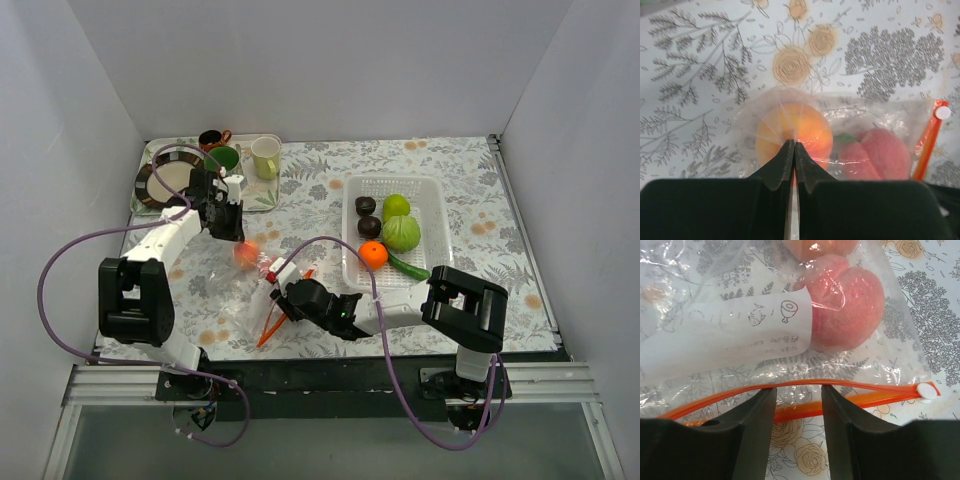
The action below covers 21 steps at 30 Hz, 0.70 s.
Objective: Open the zip-top bag and remove the fake food
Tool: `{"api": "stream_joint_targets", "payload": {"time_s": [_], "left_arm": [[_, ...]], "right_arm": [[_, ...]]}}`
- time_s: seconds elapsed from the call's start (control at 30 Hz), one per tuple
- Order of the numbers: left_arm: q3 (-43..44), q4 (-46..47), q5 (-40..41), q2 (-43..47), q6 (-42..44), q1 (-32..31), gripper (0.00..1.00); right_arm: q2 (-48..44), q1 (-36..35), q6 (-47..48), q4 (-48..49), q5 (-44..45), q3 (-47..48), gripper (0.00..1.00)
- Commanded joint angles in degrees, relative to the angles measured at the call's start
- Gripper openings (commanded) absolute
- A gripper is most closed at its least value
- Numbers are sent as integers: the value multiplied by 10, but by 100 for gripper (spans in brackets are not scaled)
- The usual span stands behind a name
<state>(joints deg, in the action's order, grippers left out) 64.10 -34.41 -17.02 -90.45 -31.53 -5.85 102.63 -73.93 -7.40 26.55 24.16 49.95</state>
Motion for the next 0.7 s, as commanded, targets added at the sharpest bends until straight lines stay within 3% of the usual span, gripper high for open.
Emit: {"api": "stream_joint_targets", "payload": {"time_s": [0.0, 0.07, 0.23, 0.43, 0.67], "left_arm": [[59, -82, -53, 30, -12, 0, 0], [81, -128, -64, 40, -14, 0, 0], [84, -195, -87, 57, -10, 0, 0], [69, -196, -85, 62, -3, 0, 0], [-12, -111, -9, 20, 14, 0, 0]], "right_arm": [[4, 2, -7, 17, 27, -11, 56], [7, 2, -12, 18, 40, -13, 64], [25, 2, -16, 20, 60, -15, 70], [35, 1, -24, 28, 56, -17, 71], [36, 0, -7, 56, 35, -8, 72]]}}
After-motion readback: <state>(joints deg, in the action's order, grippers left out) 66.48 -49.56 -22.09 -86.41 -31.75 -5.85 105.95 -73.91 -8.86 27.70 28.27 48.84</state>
